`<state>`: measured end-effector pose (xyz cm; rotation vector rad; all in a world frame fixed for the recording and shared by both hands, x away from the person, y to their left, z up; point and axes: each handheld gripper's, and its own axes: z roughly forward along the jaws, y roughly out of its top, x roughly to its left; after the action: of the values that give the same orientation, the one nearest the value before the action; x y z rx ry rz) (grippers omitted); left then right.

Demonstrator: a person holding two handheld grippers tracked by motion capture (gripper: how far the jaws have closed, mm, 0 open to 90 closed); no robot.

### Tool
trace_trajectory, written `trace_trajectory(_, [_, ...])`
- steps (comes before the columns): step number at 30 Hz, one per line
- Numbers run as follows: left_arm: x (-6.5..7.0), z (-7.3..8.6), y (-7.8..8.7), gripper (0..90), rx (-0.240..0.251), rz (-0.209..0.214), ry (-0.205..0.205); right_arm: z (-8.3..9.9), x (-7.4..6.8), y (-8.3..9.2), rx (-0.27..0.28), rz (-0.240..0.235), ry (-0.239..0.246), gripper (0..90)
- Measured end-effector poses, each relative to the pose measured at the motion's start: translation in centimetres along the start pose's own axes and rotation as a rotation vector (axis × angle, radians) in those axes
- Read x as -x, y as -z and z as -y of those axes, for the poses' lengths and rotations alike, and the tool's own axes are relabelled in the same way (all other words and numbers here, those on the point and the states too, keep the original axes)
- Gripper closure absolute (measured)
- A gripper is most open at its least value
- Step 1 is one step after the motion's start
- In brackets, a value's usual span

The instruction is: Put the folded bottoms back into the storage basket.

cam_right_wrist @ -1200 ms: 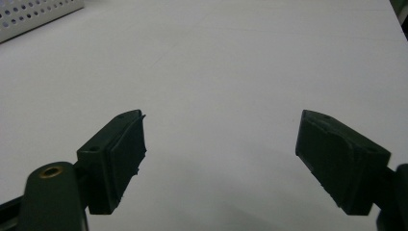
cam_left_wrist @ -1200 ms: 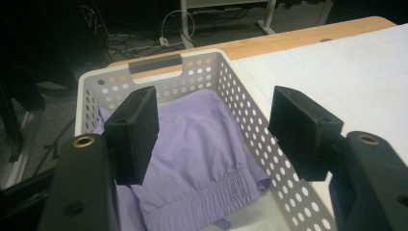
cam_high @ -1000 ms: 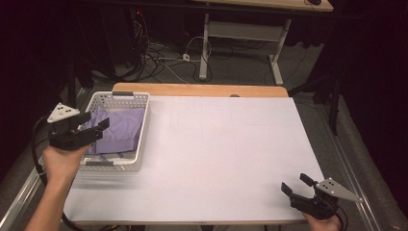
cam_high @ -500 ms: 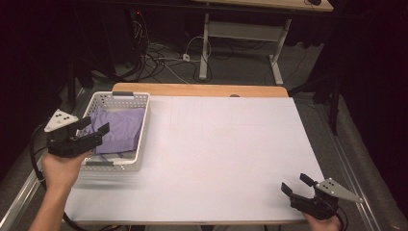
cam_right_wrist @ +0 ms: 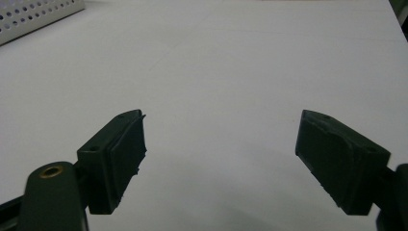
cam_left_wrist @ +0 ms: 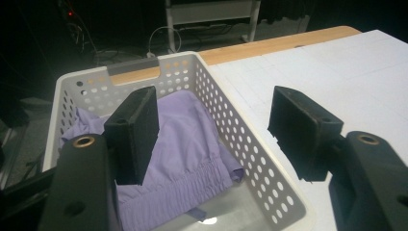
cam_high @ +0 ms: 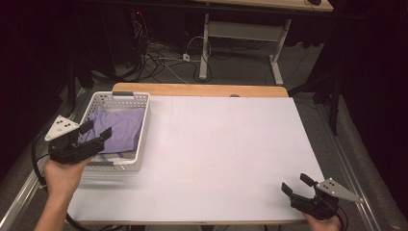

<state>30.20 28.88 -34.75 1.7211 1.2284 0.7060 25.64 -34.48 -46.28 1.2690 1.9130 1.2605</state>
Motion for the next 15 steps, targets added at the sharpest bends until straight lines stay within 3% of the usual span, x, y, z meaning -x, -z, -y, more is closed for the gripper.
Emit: trace_trajectory(15, [0.68, 1.07, 0.35, 33.3, 0.015, 0.011, 0.001, 0.01, -0.01, -0.02, 0.0, 0.003, 0.0, 19.0])
